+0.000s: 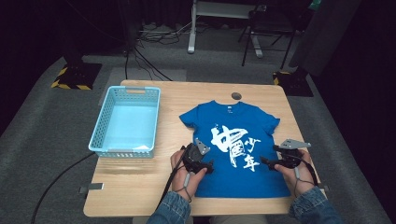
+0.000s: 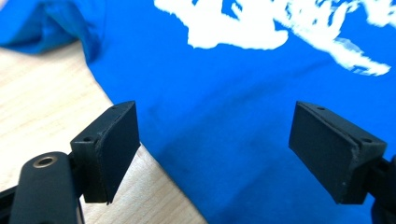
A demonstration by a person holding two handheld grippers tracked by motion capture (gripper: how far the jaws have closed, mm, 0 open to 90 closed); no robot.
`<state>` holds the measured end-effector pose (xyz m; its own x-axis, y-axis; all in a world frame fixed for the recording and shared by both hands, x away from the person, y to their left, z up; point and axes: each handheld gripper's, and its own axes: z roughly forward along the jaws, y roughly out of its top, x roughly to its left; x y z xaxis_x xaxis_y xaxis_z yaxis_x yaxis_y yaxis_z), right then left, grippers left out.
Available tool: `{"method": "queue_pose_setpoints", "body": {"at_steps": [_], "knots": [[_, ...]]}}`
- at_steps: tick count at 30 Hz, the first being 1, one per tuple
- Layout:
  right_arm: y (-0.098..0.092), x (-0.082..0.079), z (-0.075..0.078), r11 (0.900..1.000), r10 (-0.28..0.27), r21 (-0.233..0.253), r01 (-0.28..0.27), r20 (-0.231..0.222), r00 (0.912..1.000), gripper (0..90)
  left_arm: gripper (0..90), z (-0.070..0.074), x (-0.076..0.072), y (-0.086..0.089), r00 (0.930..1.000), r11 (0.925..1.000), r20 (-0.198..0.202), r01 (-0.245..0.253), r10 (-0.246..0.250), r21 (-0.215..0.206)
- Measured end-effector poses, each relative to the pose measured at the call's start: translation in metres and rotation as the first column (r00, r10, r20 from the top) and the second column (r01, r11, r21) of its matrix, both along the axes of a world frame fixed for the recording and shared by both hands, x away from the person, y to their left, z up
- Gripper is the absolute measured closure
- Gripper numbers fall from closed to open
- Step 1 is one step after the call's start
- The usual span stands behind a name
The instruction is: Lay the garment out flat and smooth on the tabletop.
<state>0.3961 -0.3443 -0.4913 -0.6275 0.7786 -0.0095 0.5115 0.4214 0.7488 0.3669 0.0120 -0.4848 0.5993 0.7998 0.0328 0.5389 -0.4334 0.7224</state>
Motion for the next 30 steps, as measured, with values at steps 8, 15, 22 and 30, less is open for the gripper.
{"method": "queue_pose_setpoints", "body": {"at_steps": [8,15,22,30], "knots": [[-0.004,-0.014,0.024,1.000,0.021,0.022,-0.021,0.030,0.9993,17.3,15.5,0.023,-0.017,0.008,0.9993,1.0000,0.035,0.009,-0.009,0.004],[-0.011,-0.024,0.040,0.999,0.038,0.027,-0.040,0.044,0.9983,17.3,14.9,0.036,-0.032,0.018,0.9965,0.9999,0.082,0.016,-0.016,-0.002],[-0.014,-0.031,0.046,0.998,0.045,0.034,-0.046,0.048,0.9979,17.6,14.9,0.041,-0.042,0.026,0.9959,0.9999,0.089,0.014,-0.013,-0.010],[-0.024,-0.038,0.052,0.999,0.040,0.019,-0.042,0.064,0.9972,17.9,14.9,0.043,-0.052,0.048,0.9949,0.9997,0.098,-0.024,0.025,-0.010]]}}
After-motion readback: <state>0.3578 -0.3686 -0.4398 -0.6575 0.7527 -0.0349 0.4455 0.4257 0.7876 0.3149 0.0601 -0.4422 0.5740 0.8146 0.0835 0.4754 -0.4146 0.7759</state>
